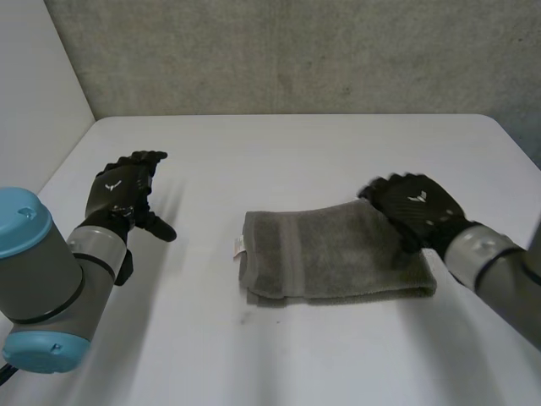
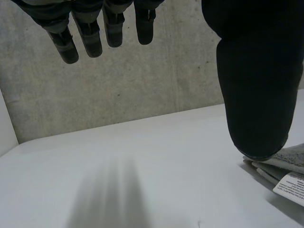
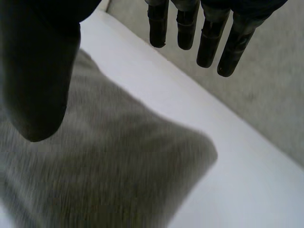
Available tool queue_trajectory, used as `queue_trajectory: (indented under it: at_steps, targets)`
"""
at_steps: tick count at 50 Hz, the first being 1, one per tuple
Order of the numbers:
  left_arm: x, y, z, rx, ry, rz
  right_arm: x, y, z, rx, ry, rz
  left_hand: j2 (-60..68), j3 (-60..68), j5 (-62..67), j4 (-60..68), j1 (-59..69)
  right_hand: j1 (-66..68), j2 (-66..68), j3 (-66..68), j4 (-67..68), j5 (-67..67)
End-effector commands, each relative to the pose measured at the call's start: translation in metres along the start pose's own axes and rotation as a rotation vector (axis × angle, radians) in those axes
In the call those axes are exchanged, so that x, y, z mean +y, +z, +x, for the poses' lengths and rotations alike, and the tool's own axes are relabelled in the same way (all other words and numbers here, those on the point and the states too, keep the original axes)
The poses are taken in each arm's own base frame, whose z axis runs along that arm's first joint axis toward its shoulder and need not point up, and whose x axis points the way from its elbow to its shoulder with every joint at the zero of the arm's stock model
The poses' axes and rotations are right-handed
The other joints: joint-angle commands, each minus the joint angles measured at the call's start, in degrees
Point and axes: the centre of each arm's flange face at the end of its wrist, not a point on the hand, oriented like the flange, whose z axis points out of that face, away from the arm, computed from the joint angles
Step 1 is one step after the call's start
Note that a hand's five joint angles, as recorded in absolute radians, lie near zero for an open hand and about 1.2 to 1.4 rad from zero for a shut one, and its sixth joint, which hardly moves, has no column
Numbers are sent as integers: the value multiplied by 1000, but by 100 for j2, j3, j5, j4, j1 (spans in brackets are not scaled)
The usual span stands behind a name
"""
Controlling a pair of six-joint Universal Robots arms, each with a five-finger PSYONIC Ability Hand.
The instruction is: Fold the towel.
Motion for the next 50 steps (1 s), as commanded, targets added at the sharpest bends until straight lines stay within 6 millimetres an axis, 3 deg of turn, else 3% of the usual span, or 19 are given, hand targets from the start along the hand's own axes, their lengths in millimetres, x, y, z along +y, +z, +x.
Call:
queue_trajectory:
  at_steps: [1, 4, 9, 18, 20, 23, 25, 26, 28, 29, 31, 33, 34, 36, 41, 47, 48, 49, 50]
  targets:
    - [2, 1, 0, 2, 1, 2, 56, -7, 18, 24, 77, -118, 53, 45, -166, 46, -8, 2049, 1990, 2021, 1973, 2090]
    - [4, 0, 1, 4, 3, -5, 63, -6, 20, 36, 72, -125, 53, 45, -166, 46, -8, 2799, 2739, 2771, 2722, 2839]
    - [5, 0, 2, 7, 4, -5, 70, 0, 26, 94, -61, -99, 53, 45, -166, 46, -8, 6569, 6509, 6541, 6492, 6609]
    - [5, -1, 2, 7, 4, -5, 55, 6, 34, 147, -180, -70, 53, 45, -166, 46, -8, 6578, 6518, 6550, 6501, 6618]
    - [5, -1, 2, 7, 2, -5, 26, 13, 12, 91, -223, 26, 53, 45, -166, 46, -8, 6578, 6518, 6550, 6501, 6618]
    - [5, -1, 2, 7, 2, -5, 7, 16, -4, 53, -252, 86, 53, 45, -166, 46, -8, 6578, 6518, 6550, 6501, 6618]
    - [5, -1, 2, 7, 4, -5, -21, 19, -32, -19, -287, 168, 53, 45, -166, 46, -8, 6578, 6518, 6550, 6501, 6618]
    - [5, -1, 2, 7, 4, -5, -21, 19, -32, -19, -287, 168, 53, 45, -166, 46, -8, 6578, 6518, 6550, 6501, 6618]
    - [4, -1, 2, 7, 2, -4, -38, 22, -62, -103, -311, 214, 53, 45, -166, 46, -8, 6578, 6518, 6550, 6501, 6618]
    - [4, -1, 2, 7, 2, -4, -38, 22, -62, -103, -311, 215, 53, 45, -166, 46, -8, 6578, 6518, 6550, 6501, 6618]
    - [3, -1, 2, 7, 4, -2, -42, 23, -84, -165, -322, 228, 53, 45, -166, 46, -8, 6578, 6518, 6550, 6501, 6618]
    - [2, -1, 2, 8, 2, 1, -48, 21, -133, -295, -351, 261, 53, 45, -166, 46, -8, 6578, 6518, 6550, 6501, 6618]
    - [2, -1, 2, 8, 2, 1, -48, 21, -134, -296, -351, 261, 53, 45, -166, 46, -8, 6578, 6518, 6550, 6501, 6618]
    - [2, -2, 3, 10, 2, 2, -42, 19, -164, -382, -360, 249, 53, 45, -166, 46, -8, 6578, 6518, 6550, 6501, 6618]
    - [3, -3, 3, 9, 2, -2, -19, 22, -189, -464, -358, 180, 53, 45, -166, 46, -8, 6578, 6518, 6550, 6501, 6618]
    - [4, -3, 3, 11, 4, 1, -18, 19, -189, -460, -349, 147, 53, 45, -166, 46, -8, 6578, 6518, 6550, 6501, 6618]
    - [4, -3, 4, 14, 4, 2, -23, 18, -185, -438, -346, 151, 53, 45, -166, 46, -8, 4685, 4626, 4657, 4609, 4726]
    - [4, -3, 4, 14, 4, 2, -23, 17, -185, -437, -346, 151, 53, 45, -166, 46, -8, 4666, 4607, 4638, 4590, 4707]
    - [3, -4, 6, 19, 4, 6, -32, 13, -180, -407, -344, 163, 53, 45, -166, 46, -8, 1302, 1243, 1274, 1226, 1343]
